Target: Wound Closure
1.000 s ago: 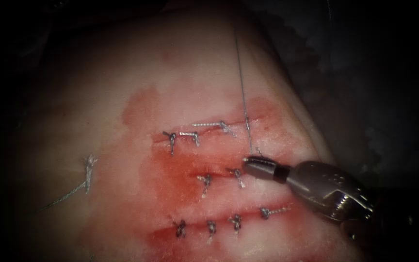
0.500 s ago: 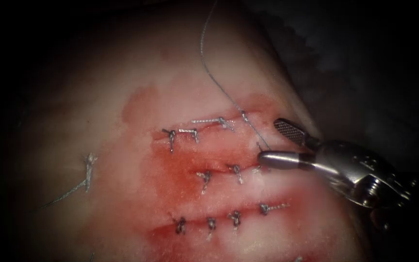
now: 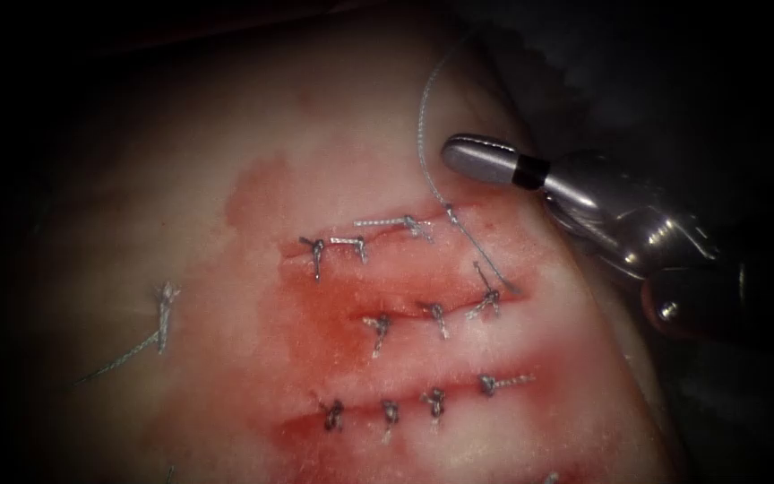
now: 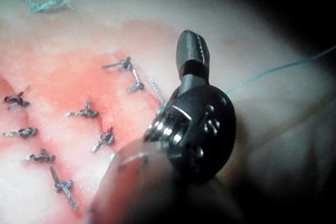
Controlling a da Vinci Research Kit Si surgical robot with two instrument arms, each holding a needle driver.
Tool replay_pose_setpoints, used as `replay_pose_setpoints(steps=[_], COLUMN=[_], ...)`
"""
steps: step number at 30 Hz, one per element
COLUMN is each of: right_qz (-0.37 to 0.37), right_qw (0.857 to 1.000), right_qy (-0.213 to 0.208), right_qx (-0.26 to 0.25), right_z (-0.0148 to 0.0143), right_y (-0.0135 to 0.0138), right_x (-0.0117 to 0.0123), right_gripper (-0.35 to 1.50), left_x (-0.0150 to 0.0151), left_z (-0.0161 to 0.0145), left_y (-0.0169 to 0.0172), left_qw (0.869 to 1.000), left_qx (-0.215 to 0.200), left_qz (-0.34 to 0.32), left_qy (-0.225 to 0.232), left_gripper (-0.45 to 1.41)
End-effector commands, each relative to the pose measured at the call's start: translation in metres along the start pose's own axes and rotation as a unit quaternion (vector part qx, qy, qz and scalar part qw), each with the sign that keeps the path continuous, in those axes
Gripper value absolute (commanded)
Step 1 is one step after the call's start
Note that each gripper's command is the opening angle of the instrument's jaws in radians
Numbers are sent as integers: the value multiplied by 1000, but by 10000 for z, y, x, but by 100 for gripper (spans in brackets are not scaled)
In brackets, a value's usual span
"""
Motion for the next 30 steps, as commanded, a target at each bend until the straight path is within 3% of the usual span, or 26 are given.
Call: replay_pose_setpoints(steps=[1, 5, 8, 12, 18, 25, 30], right_qz=[2, 0, -2, -1, 25, 41, 43], right_qw=[1000, 999, 998, 996, 992, 986, 982], right_qy=[-9, -32, -53, -68, -115, -153, -172], right_qx=[0, 11, 40, 54, 41, 59, 58], right_z=[37, 99, 109, 104, 69, 57, 57], right_y=[-13, -51, -64, -73, -66, -71, -73], right_x=[-3, 22, 36, 41, 35, 33, 32], right_gripper=[-35, -35, -35, -35, -32, -23, -21], left_x=[-15, -13, -8, 0, 27, 66, 86], left_z=[7, -4, -19, -54, -126, -156, -161], left_y=[0, -13, -23, -39, -54, -48, -43], left_qw=[1000, 1000, 999, 996, 992, 985, 983], left_qx=[-1, -3, -12, -16, -44, -68, -90], left_qz=[-3, -22, -53, -93, -120, -150, -149], left_qy=[-2, -2, -4, -6, 22, 44, 65], left_gripper=[-45, -45, -45, -45, -45, -45, -45])
